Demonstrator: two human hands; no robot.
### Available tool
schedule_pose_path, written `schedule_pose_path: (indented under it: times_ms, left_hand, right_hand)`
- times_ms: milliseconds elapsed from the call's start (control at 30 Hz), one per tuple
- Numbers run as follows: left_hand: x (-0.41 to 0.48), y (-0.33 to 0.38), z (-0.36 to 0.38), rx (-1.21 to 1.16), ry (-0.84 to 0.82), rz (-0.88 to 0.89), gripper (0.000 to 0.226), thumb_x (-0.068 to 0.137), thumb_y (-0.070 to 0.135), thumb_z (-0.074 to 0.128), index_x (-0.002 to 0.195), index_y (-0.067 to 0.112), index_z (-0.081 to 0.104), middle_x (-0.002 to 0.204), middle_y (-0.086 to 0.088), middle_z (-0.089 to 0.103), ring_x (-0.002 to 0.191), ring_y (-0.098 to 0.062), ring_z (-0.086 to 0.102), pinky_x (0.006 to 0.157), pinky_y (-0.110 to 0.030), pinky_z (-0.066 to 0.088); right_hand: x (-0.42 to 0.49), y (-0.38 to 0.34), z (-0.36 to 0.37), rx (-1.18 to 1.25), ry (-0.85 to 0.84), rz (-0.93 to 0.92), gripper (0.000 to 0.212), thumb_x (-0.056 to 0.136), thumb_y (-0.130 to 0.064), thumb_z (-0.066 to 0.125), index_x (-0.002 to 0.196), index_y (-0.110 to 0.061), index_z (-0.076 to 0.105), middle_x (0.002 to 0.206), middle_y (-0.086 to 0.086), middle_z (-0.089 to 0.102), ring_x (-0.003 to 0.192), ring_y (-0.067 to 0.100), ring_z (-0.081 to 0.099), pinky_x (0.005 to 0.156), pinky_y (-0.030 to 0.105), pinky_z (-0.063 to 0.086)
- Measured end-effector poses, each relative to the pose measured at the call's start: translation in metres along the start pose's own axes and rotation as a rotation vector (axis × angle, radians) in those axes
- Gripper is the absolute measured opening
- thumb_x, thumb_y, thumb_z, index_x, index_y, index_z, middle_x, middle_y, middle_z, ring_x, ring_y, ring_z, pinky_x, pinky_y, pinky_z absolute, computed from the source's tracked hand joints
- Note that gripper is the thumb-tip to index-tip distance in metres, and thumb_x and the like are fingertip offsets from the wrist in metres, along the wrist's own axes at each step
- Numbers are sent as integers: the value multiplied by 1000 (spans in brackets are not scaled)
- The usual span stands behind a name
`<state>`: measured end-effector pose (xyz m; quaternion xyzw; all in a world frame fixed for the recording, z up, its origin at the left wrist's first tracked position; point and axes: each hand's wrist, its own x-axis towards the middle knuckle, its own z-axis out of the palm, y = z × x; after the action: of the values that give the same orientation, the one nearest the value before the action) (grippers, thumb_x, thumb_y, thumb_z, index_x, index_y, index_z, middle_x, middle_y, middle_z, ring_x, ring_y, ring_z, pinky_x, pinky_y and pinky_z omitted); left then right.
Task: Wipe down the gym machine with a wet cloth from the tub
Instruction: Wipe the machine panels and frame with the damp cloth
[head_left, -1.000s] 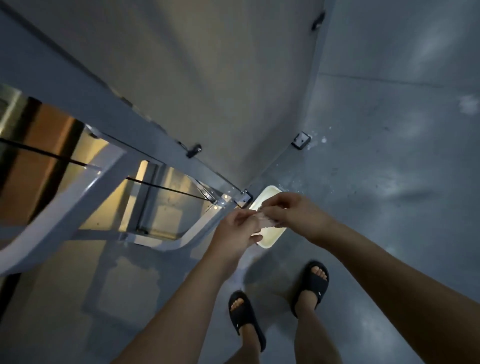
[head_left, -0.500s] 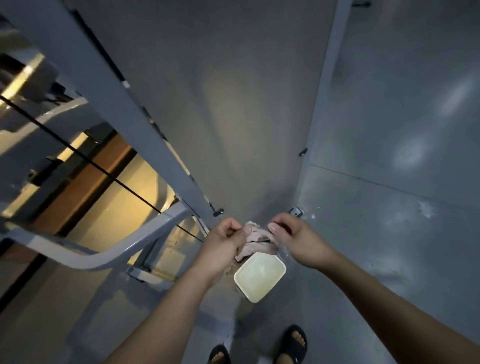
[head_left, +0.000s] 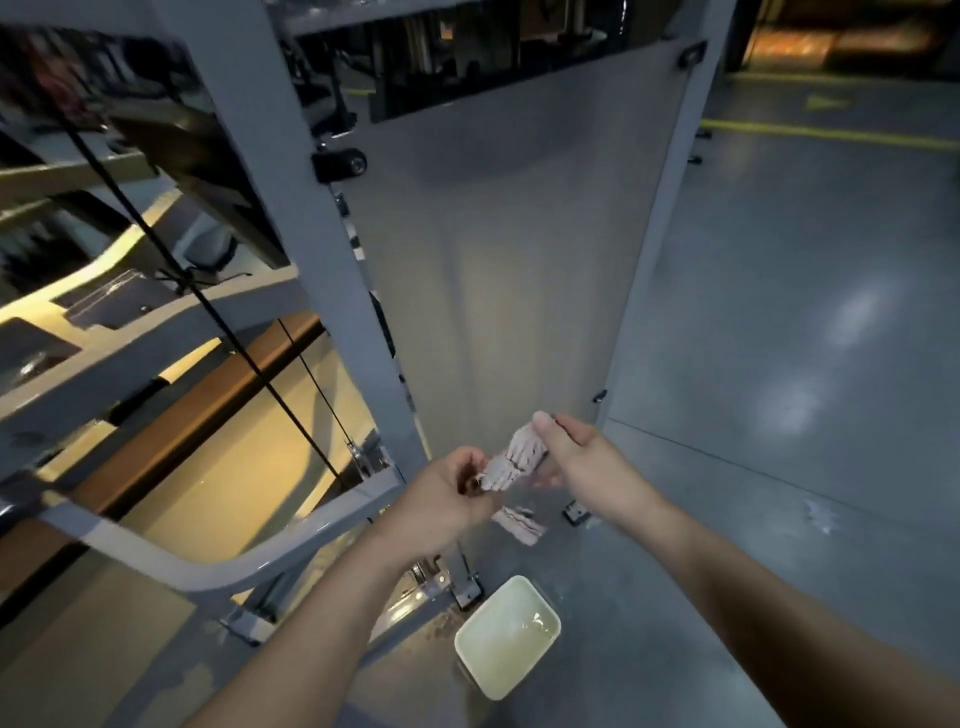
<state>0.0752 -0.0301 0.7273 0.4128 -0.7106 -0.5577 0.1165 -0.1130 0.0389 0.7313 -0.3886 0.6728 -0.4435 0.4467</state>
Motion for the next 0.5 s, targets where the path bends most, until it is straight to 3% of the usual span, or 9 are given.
schedule_pose_path:
  times_ms: [133, 200, 300, 367, 433, 500]
  left_hand:
    - [3, 6, -19, 57, 36, 12, 21, 89, 7, 72, 102, 21, 62, 84, 2, 64, 70, -8, 54, 61, -20, 42]
    - [2, 4, -28, 94, 21, 30, 25, 89, 9, 71, 106, 25, 60, 92, -4, 69, 74, -11, 57, 61, -18, 43]
    - [-1, 5, -35, -7, 2, 35, 26, 92, 14, 69, 112, 26, 60, 106, -3, 70, 88, -12, 63, 72, -15, 46]
    - [-2, 4, -40, -126, 10, 23, 19, 92, 27, 70, 110, 30, 64, 105, 3, 71, 94, -13, 66, 87, -25, 51]
    - [-4, 4, -43, -173, 36, 24, 12, 94, 36, 70, 103, 29, 69, 93, 5, 69, 82, -11, 64, 84, -31, 51]
    - [-5, 7, -42, -263, 72, 34, 13, 99, 31, 66, 99, 20, 72, 90, -8, 70, 80, -12, 62, 83, -34, 54]
  right_hand:
    - [-2, -14, 18, 1, 86, 45, 52, 86, -79, 42, 93, -36, 70, 93, -3, 77, 94, 20, 74, 100, 52, 54]
    - [-5, -26, 24, 31, 76, 36, 53, 80, -78, 52, 90, -29, 70, 92, -3, 75, 96, 19, 73, 100, 52, 54]
    - [-7, -38, 31, 46, 16, -38, 42, 86, -44, 76, 98, -7, 61, 89, 0, 67, 88, 16, 69, 90, 54, 58]
    - [-5, -42, 33, 107, 34, -66, 24, 93, -16, 75, 100, -8, 54, 86, -2, 68, 87, 16, 69, 88, 48, 61]
    - [-2, -46, 32, 146, -13, -70, 20, 96, -7, 69, 104, -10, 51, 90, 4, 70, 86, 19, 69, 85, 42, 62]
    - [2, -50, 29, 192, -35, -79, 16, 99, -5, 64, 105, -12, 51, 91, 16, 67, 83, 27, 64, 83, 44, 58]
